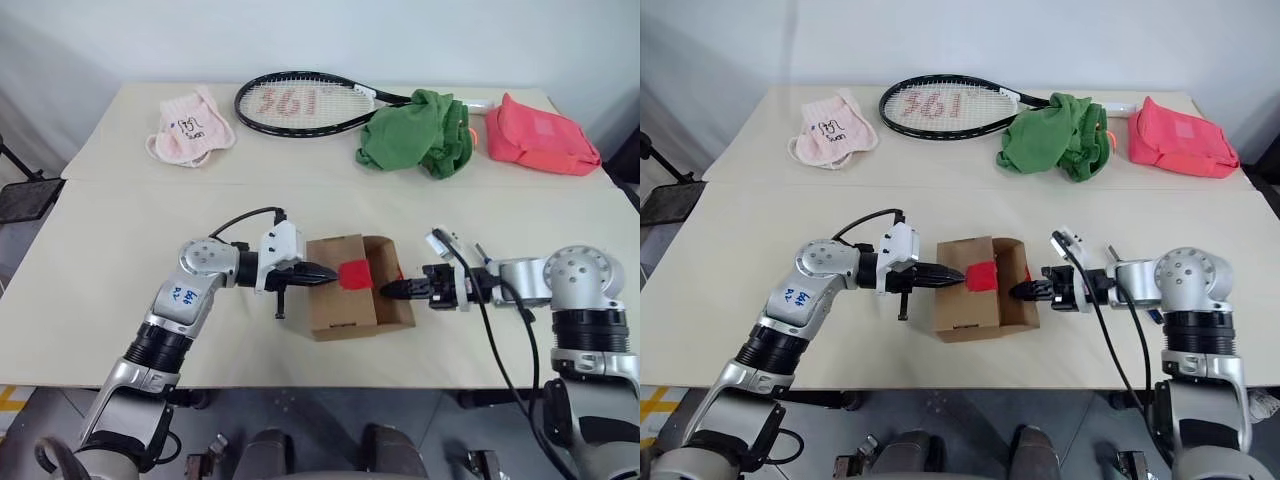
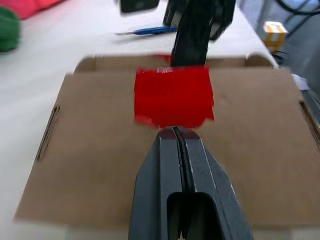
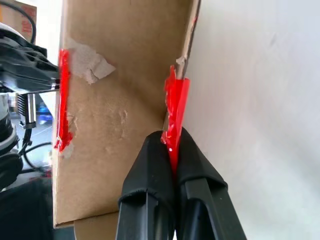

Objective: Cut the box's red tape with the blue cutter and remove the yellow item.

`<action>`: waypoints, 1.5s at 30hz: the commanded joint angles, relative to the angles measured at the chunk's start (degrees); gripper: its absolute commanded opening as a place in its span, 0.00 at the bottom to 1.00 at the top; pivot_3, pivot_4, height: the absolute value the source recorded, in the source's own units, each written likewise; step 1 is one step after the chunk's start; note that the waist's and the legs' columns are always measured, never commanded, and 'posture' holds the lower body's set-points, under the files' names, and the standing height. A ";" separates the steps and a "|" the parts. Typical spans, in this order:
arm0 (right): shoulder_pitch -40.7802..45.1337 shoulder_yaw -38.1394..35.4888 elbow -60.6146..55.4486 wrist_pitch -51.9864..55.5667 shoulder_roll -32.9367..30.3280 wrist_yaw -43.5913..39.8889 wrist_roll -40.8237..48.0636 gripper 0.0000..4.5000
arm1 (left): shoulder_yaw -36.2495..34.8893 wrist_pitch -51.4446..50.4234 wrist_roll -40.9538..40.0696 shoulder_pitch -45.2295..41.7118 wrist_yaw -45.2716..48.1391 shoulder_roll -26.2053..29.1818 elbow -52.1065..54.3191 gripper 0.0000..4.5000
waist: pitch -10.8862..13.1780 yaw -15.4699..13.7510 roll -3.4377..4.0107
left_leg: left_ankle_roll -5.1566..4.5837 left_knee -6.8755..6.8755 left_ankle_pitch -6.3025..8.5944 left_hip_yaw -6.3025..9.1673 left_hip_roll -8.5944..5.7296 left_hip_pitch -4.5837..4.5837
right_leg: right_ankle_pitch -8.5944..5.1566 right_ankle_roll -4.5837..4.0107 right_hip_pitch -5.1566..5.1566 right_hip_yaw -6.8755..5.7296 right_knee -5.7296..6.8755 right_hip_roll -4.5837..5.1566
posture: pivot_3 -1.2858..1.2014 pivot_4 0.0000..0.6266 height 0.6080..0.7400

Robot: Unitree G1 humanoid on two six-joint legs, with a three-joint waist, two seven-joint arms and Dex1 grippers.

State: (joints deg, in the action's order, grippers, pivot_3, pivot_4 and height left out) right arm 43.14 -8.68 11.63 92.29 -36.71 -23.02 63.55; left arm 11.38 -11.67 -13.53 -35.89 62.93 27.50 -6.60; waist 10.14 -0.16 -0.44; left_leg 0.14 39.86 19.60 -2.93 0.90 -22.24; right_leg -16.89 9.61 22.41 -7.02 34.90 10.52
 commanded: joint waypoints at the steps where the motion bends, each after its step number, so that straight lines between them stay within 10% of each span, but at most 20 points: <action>1: 4.45 0.47 -2.55 0.21 -3.88 2.86 5.91 0.00 | 0.89 -0.67 1.64 1.88 -1.42 -0.30 -1.23 0.00 | 0.00 -0.01 0.00 | 0.00 0.00 0.00 0.00 0.00 0.00 | 0.00 0.00 0.00 0.00 0.00 0.00 | 0.52 0.24 1.00; 45: 20.85 19.44 -9.46 -2.69 -14.47 41.36 37.69 0.00 | 0.17 2.36 2.70 2.31 -10.39 -9.33 -6.48 0.00 | 0.01 -1.42 -0.02 | -0.06 0.07 0.03 0.02 0.01 -0.22 | 0.00 0.00 0.04 -0.13 -0.23 0.01 | 0.52 0.24 1.00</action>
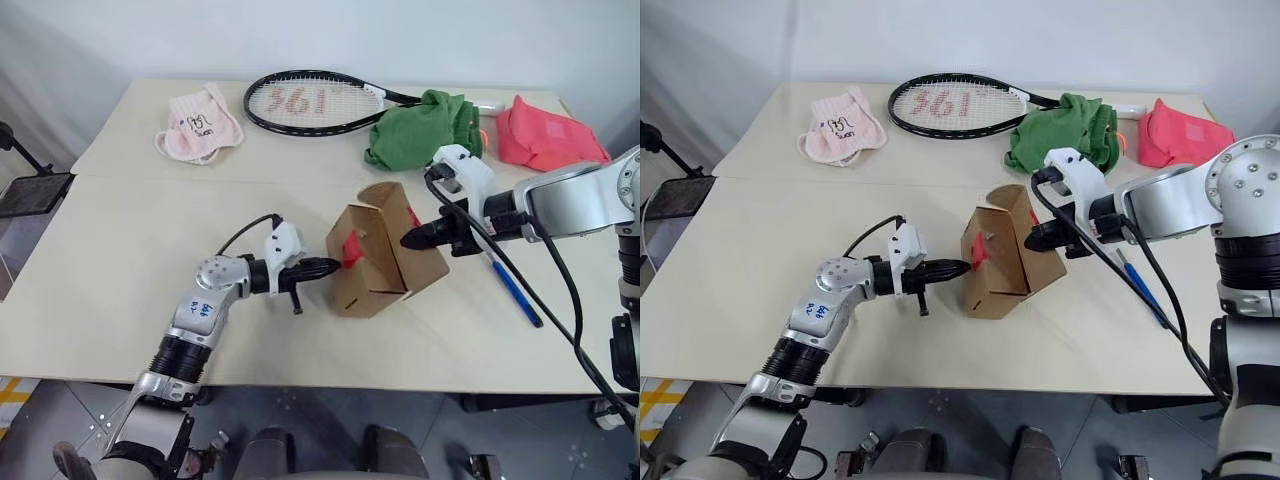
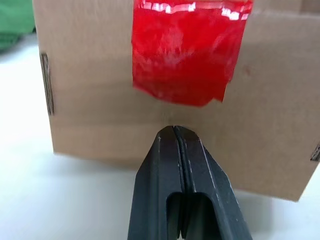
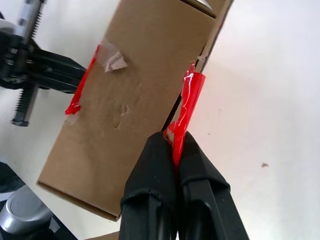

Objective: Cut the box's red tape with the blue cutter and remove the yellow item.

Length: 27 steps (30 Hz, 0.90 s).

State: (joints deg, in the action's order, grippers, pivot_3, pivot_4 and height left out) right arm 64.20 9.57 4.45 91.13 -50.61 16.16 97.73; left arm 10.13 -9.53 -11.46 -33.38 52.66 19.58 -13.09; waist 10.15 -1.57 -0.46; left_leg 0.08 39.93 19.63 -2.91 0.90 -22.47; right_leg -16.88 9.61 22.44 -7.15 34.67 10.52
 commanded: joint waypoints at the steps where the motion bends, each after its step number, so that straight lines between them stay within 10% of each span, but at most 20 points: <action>1: -0.25 1.66 -2.40 -2.22 -0.75 3.07 4.47 0.00 | 1.33 0.25 0.71 -0.19 -0.14 -1.53 -0.01 0.00 | 0.00 0.00 0.00 | -0.01 0.00 0.00 0.00 0.00 -0.01 | 0.00 0.00 0.00 -0.01 -0.01 0.00 | 0.52 0.24 1.00; 27: -4.59 8.36 -8.65 -12.00 -6.69 11.50 12.64 0.00 | 0.18 -2.65 0.80 2.32 -0.17 -0.62 4.83 0.00 | 0.01 0.07 -0.01 | -0.04 0.00 0.02 0.01 0.03 -0.03 | 0.00 0.00 -0.01 -0.07 -0.09 0.00 | 0.52 0.24 1.00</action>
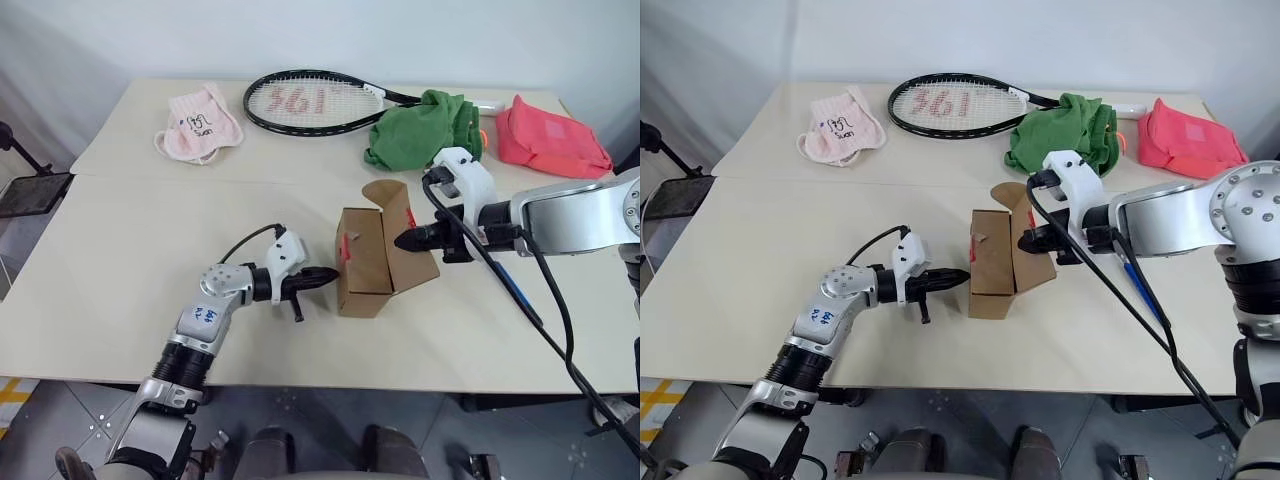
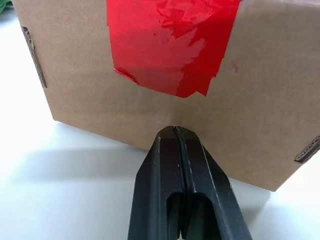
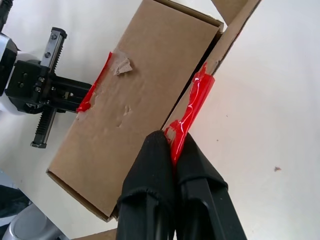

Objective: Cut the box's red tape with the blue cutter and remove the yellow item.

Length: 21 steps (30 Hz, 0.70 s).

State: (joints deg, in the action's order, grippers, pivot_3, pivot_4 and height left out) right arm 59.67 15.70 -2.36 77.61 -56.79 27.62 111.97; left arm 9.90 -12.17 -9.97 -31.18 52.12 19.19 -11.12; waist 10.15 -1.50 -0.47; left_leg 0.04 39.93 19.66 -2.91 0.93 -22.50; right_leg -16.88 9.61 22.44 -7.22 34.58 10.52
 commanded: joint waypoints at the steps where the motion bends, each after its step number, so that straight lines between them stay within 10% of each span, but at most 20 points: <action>1: 0.04 2.42 -2.02 1.65 -0.50 -0.04 -1.67 0.00 | 0.44 -0.03 -0.69 0.21 0.35 -0.32 2.88 0.00 | 0.00 -0.01 0.00 | 0.00 0.00 0.00 0.00 0.00 0.00 | 0.00 0.00 0.00 0.00 0.00 0.00 | 0.52 0.24 1.00; 21: 2.98 5.93 -3.54 1.92 -1.15 1.91 -2.46 0.00 | -3.33 0.04 -4.49 -2.79 7.12 5.72 4.84 0.00 | 0.01 0.13 -0.02 | -0.02 -0.02 0.01 0.00 0.02 -0.02 | 0.00 -0.01 0.01 -0.01 -0.07 -0.01 | 0.52 0.24 1.00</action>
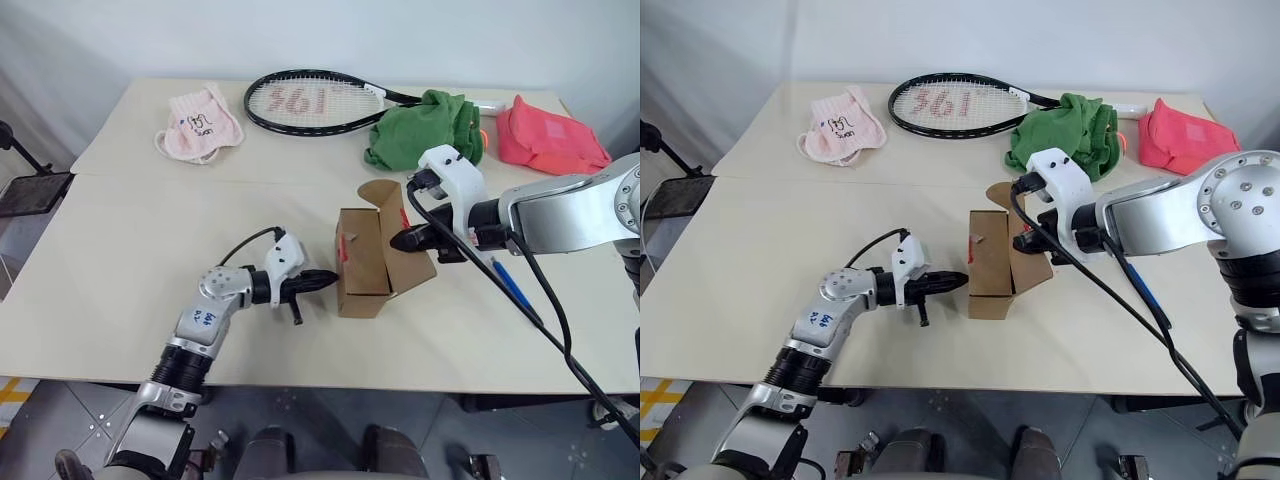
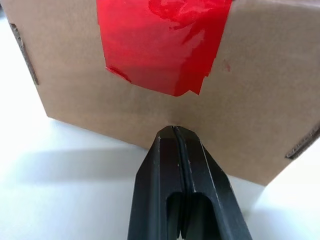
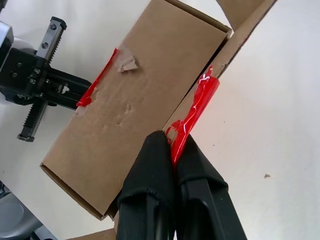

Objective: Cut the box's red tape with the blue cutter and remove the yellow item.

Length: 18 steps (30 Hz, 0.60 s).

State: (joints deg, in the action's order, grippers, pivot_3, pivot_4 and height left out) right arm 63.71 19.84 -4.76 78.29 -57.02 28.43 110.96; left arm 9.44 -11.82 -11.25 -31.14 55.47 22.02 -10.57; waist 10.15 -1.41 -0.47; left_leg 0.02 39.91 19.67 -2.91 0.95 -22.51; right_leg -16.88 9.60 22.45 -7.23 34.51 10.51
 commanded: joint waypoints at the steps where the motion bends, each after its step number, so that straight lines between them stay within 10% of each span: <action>1: -1.06 1.75 -1.12 1.24 -0.89 1.08 -1.55 0.00 | -3.11 -0.74 -3.88 -3.23 4.42 3.58 4.74 0.00 | 0.01 0.06 -0.02 | 0.00 0.00 0.00 0.00 0.02 -0.02 | 0.00 -0.02 0.03 -0.01 0.00 -0.01 | 0.52 0.24 1.00; 18: -0.26 0.85 -0.30 2.12 0.91 1.31 -6.32 0.00 | -4.72 -17.27 -16.44 -11.61 6.30 4.02 17.15 0.00 | 0.07 0.08 -0.02 | 0.02 -0.09 0.02 0.27 0.00 -0.57 | 0.03 0.03 0.34 -0.49 -0.14 0.01 | 0.52 0.24 1.00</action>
State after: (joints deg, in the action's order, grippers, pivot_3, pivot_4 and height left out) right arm 62.16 22.44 -4.39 80.32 -55.85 29.54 104.89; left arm 5.49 -28.79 -26.41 -43.12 61.90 25.68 4.12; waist 10.22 -1.33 -0.49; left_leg 0.04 39.83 19.68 -2.65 0.95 -23.08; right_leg -16.85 9.62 22.79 -7.72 34.36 10.53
